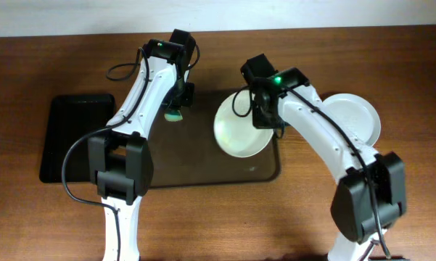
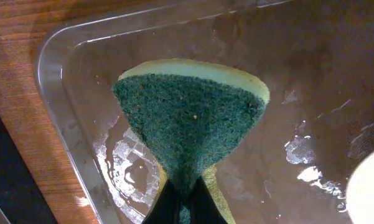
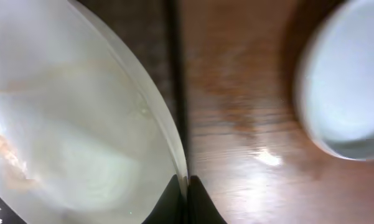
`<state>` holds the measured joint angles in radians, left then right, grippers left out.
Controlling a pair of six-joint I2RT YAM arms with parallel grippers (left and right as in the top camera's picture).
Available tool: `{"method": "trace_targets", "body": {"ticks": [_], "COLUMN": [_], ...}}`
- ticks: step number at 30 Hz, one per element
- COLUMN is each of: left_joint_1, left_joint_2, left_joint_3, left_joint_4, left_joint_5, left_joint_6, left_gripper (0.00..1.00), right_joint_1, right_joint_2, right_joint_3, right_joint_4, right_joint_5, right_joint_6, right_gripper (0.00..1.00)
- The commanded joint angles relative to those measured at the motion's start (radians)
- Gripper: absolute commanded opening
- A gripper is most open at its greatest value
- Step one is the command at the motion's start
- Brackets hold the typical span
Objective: Clean dirty plates on tray and stack at the side
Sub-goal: 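Lift the plate with the right gripper and stack it on the side pile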
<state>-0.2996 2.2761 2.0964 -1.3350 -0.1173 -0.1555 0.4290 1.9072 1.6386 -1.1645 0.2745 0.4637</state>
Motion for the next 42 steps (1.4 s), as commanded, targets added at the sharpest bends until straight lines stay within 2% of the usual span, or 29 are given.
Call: {"method": "trace_targets", "body": {"ticks": [1,6,10,12,22,25,30,34,36,39,42], "left_joint_1": [0.005,0.005,0.005,0.005,0.006,0.006,0.006,0.006,0.006,0.006,0.006], "left_joint_2": [0.018,0.02,0.02,0.02,0.02,0.02,0.02,0.02,0.02,0.02,0.02], "left_joint_3": [0.017,0.016,0.016,0.016,0.016,0.016,0.016,0.016,0.016,0.016,0.016], "left_joint_4": [0.011,0.024,0.025,0.025,0.025,0.025,0.024,0.024,0.024,0.024,0.025], "left_joint_5": [-0.009,0.023,0.023,0.024,0.024,0.024,0.024,0.024,0.024,0.024,0.024], "left_joint_6": [-0.016,-0.016,-0.016,-0.016,-0.016,-0.016,-0.016,-0.016,-0.016,-0.016,-0.016], "left_gripper": [0.01,0.01,0.01,0.01,0.01,0.01,0.01,0.01,0.01,0.01,0.01], "right_joint_1": [0.042,0.225,0.353,0.363,0.363,0.362,0.248,0.079,-0.054,-0.271,-0.52], "right_joint_2": [-0.067,-0.07,-0.07,-0.07,-0.07,-0.07,-0.071,-0.119,-0.156,-0.175,-0.175], "right_joint_3": [0.0,0.0,0.0,0.0,0.0,0.0,0.0,0.0,0.0,0.0,-0.001], "right_joint_4": [-0.035,-0.08,-0.16,-0.188,-0.193,-0.194,-0.188,-0.091,-0.044,-0.023,-0.023], "right_joint_5": [0.254,0.621,0.866,0.883,0.89,0.876,0.515,0.222,0.049,-0.144,-0.2], "right_joint_6": [0.024,0.105,0.26,0.307,0.33,0.392,0.416,0.195,0.1,0.037,0.037], "right_gripper": [0.04,0.04,0.04,0.04,0.04,0.04,0.04,0.04,0.04,0.04,0.04]}}
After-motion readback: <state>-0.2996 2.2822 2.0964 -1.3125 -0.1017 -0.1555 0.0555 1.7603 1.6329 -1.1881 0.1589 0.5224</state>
